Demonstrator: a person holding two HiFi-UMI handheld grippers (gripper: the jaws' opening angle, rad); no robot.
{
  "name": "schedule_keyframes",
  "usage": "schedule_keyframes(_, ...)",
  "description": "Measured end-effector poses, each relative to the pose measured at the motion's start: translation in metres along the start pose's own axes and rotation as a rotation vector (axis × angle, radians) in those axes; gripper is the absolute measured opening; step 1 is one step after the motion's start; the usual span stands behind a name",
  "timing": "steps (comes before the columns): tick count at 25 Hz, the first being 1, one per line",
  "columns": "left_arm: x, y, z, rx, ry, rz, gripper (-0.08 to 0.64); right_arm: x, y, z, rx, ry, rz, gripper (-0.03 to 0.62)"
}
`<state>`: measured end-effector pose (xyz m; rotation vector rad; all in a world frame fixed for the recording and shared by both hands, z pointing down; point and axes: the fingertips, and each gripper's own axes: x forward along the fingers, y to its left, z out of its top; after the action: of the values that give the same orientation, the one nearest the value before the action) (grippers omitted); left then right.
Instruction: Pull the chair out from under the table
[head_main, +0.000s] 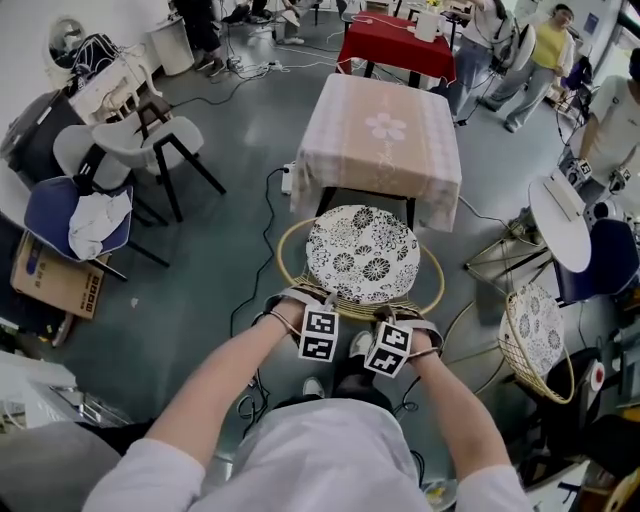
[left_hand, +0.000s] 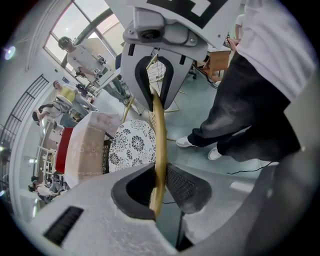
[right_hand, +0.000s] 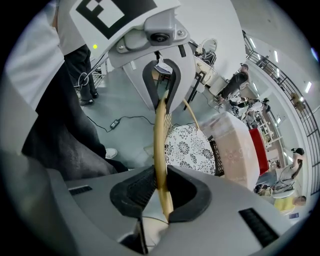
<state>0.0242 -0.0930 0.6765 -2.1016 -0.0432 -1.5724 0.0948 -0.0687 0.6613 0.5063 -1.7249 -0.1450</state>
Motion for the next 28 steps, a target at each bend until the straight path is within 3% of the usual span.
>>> schedule_keyframes(7, -0.005, -0.023, 0.011, 0.013, -0.033, -0.027, 0.064, -0.007, 0.018, -0.006, -0.004, 0.022, 0.005, 0.053)
schedule_keyframes(19, -0.016, -0.053, 0.010, 0.012, 0.004, -0.036, 0.065, -0.018, 0.050, 0.002, -0.001, 0.011, 0.000, 0.052)
schedule_keyframes(28, -0.025, -0.074, 0.011, -0.058, 0.023, -0.047, 0.066, -0.026, 0.072, 0.007, -0.009, 0.016, 0.008, 0.052)
